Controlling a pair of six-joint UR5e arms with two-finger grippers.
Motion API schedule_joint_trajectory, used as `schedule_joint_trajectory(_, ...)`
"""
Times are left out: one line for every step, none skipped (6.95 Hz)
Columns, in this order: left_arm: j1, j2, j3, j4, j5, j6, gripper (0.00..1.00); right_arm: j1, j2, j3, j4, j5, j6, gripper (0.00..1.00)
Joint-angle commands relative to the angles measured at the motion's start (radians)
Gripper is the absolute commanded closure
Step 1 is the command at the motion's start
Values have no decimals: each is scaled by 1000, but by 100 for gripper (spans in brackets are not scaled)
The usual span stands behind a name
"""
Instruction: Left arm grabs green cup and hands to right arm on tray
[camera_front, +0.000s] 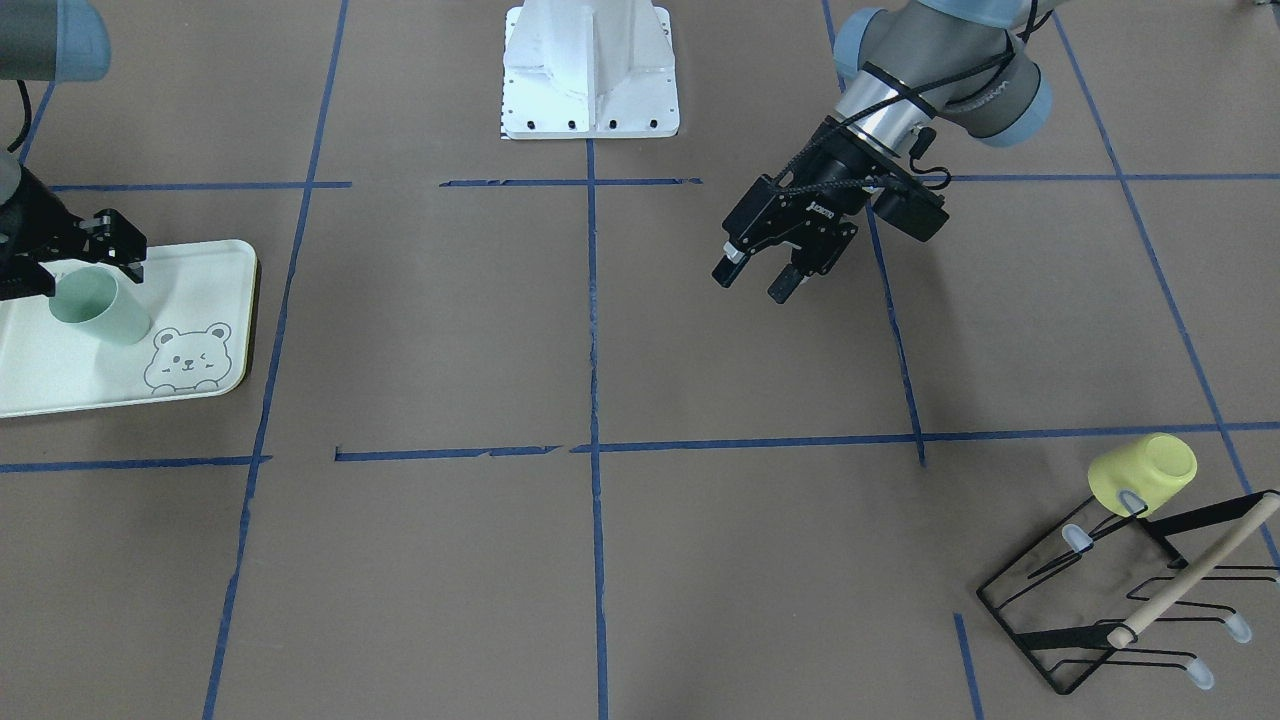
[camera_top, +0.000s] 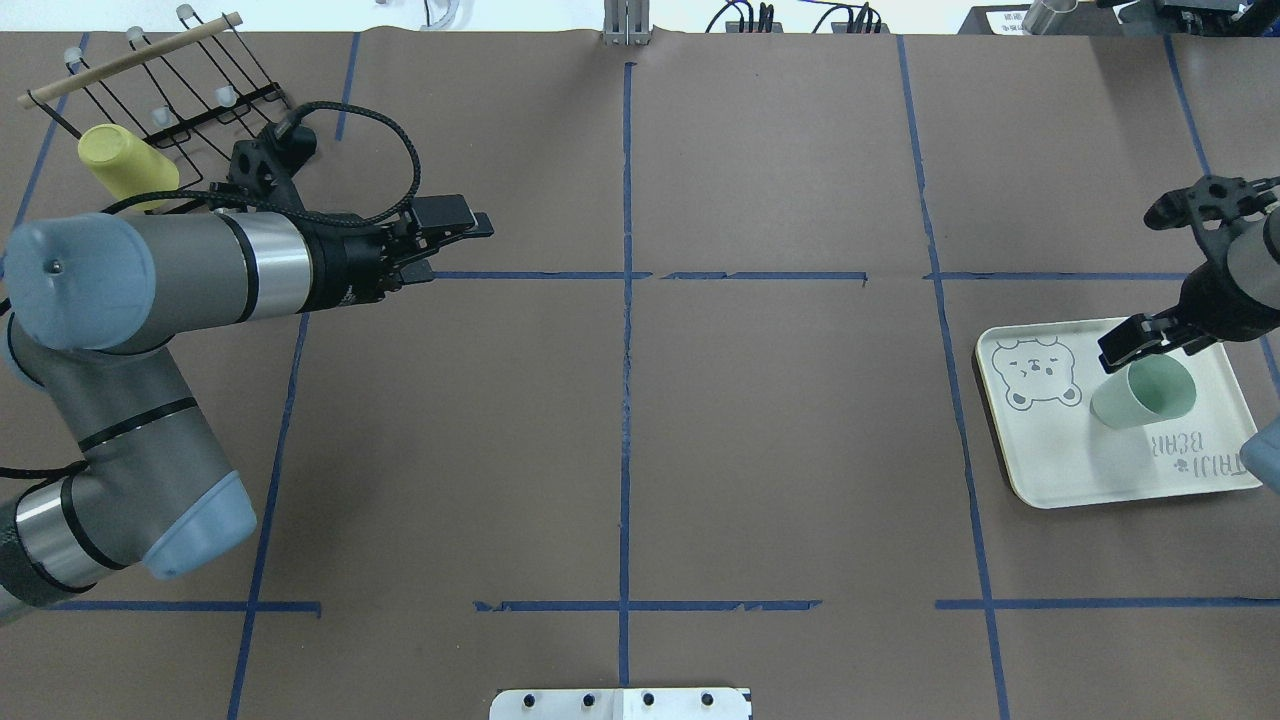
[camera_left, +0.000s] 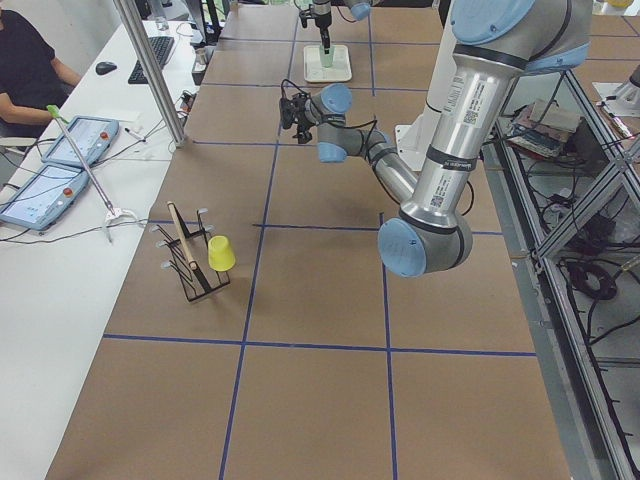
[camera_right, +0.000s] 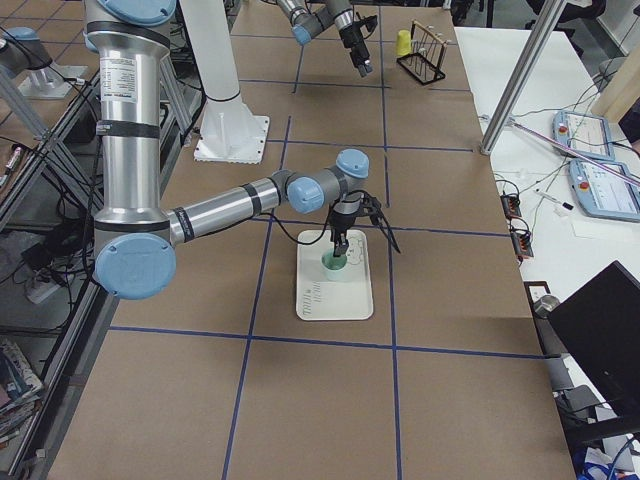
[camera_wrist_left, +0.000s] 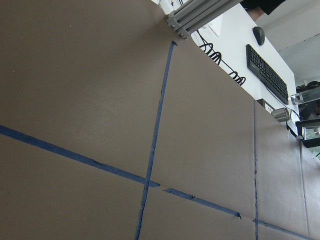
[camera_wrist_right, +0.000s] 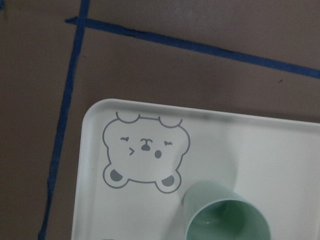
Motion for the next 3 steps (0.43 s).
schedule_joint_trajectory(-43, 89, 0, 40, -65, 196, 0, 204, -27, 57, -6, 145, -37, 0)
schedule_joint_trajectory(-122, 150, -3, 121, -167, 367, 0, 304, -45, 26, -31, 203, -174, 0)
schedule_joint_trajectory(-228, 230, -8, 162, -276, 538, 0, 360, -41, -24, -92, 204, -325, 0)
